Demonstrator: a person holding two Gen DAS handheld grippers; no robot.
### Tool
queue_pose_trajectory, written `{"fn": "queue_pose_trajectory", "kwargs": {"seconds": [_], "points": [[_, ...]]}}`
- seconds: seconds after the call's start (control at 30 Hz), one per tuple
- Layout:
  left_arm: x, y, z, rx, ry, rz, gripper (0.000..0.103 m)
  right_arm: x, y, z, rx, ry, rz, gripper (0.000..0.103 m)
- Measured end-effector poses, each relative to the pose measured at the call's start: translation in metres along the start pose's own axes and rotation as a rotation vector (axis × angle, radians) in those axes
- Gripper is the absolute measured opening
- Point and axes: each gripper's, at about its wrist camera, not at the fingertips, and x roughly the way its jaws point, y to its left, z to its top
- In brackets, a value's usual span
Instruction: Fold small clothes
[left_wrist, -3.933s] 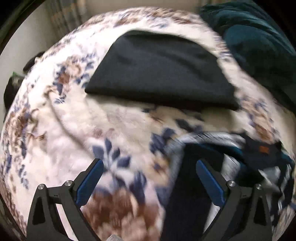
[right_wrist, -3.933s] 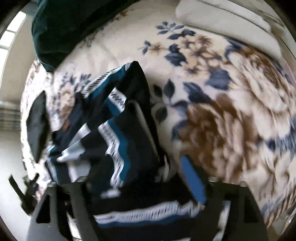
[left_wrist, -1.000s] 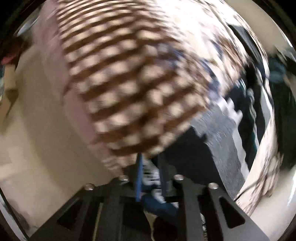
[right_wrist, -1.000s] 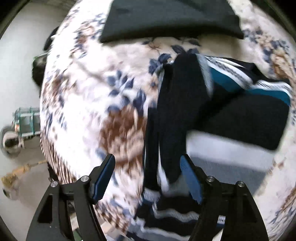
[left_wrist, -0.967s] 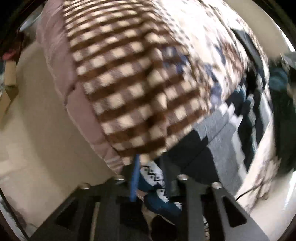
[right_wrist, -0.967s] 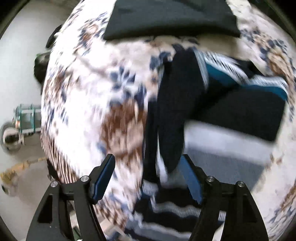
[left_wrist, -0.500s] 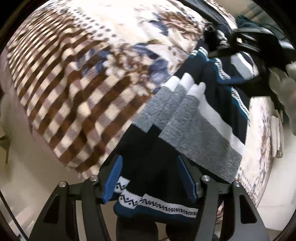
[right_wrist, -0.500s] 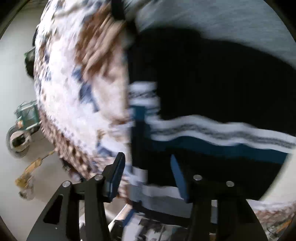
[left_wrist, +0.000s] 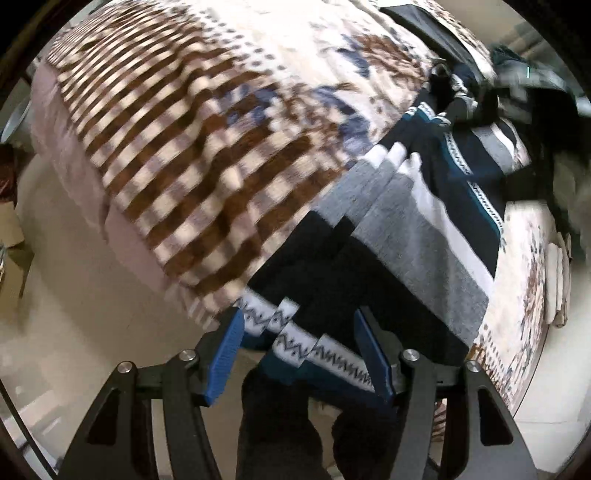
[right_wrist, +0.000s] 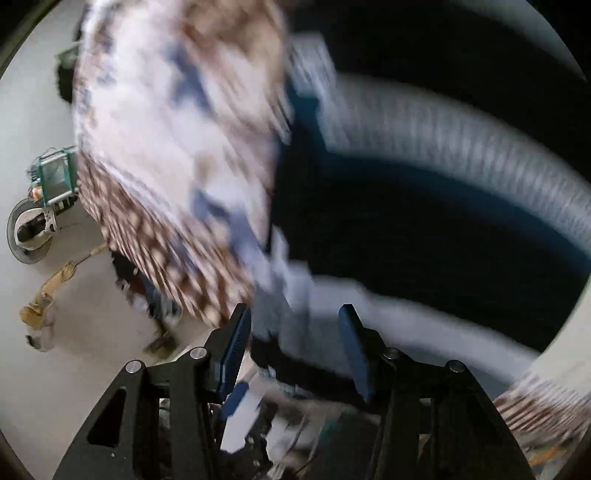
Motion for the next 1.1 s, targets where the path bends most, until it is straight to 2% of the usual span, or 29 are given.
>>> {"fn": "queue_pose_trajectory", "kwargs": {"seconds": [0.1, 0.17, 0.2, 0.23, 0.33, 0.37, 0.4, 0.47, 0.57, 0.7, 0.77, 0.8, 0.87, 1.0, 1.03, 1.07, 1.1], "points": [[0.003, 0.008, -0.014, -0.024, 0.017, 0.045, 0.059, 0.045, 0.001, -0.01, 0.029, 0.049, 0.076, 0.052], [0.006, 0.01, -0.02, -0.04, 0.032, 0.06, 0.059, 0.065, 0.015, -0.012, 0.034, 0.047, 0.126, 0.054], [0.006, 0.014, -0.023, -0.052, 0.036, 0.069, 0.059, 0.073, 0.025, -0.014, 0.019, 0.049, 0.192, 0.053], [0.005, 0.016, -0.024, -0.055, 0.038, 0.076, 0.059, 0.076, 0.032, -0.015, 0.013, 0.059, 0.254, 0.053], [0.005, 0.017, -0.021, -0.049, 0.042, 0.078, 0.059, 0.061, 0.041, -0.022, -0.014, 0.024, 0.327, 0.053], [0.005, 0.015, -0.018, -0.043, 0.037, 0.077, 0.059, 0.051, 0.04, -0.024, -0.029, 0.002, 0.326, 0.053], [0.005, 0.012, -0.014, -0.034, 0.026, 0.072, 0.059, 0.043, 0.04, -0.024, -0.038, -0.017, 0.311, 0.053], [0.006, 0.002, -0.006, -0.007, 0.014, 0.062, 0.059, 0.016, 0.032, -0.028, -0.082, -0.091, 0.225, 0.053], [0.02, -0.016, 0.002, 0.065, 0.02, 0.064, 0.059, -0.018, 0.007, -0.032, -0.085, -0.15, 0.109, 0.053], [0.048, -0.035, 0.0, 0.155, 0.05, 0.086, 0.057, -0.037, -0.017, -0.028, -0.018, -0.167, 0.081, 0.053], [0.055, -0.04, 0.0, 0.167, 0.037, 0.096, 0.017, -0.05, -0.03, -0.018, 0.008, -0.19, 0.057, 0.053], [0.055, -0.042, 0.001, 0.175, 0.025, 0.097, 0.016, -0.052, -0.031, -0.014, 0.015, -0.202, 0.039, 0.053], [0.051, -0.048, -0.001, 0.175, -0.014, 0.094, 0.004, -0.058, -0.038, -0.007, 0.01, -0.225, 0.03, 0.053], [0.034, -0.044, 0.003, 0.173, -0.049, 0.095, 0.004, -0.043, -0.008, 0.024, -0.031, -0.256, -0.041, 0.053], [0.032, -0.044, 0.002, 0.168, -0.055, 0.096, 0.004, -0.032, 0.003, 0.03, -0.039, -0.258, -0.062, 0.045], [0.029, -0.041, 0.002, 0.188, -0.077, 0.061, 0.004, -0.025, 0.011, 0.032, -0.045, -0.263, -0.08, 0.007], [0.026, -0.039, 0.002, 0.183, -0.078, 0.061, 0.004, -0.019, 0.015, 0.037, -0.048, -0.266, -0.122, 0.006]]}}
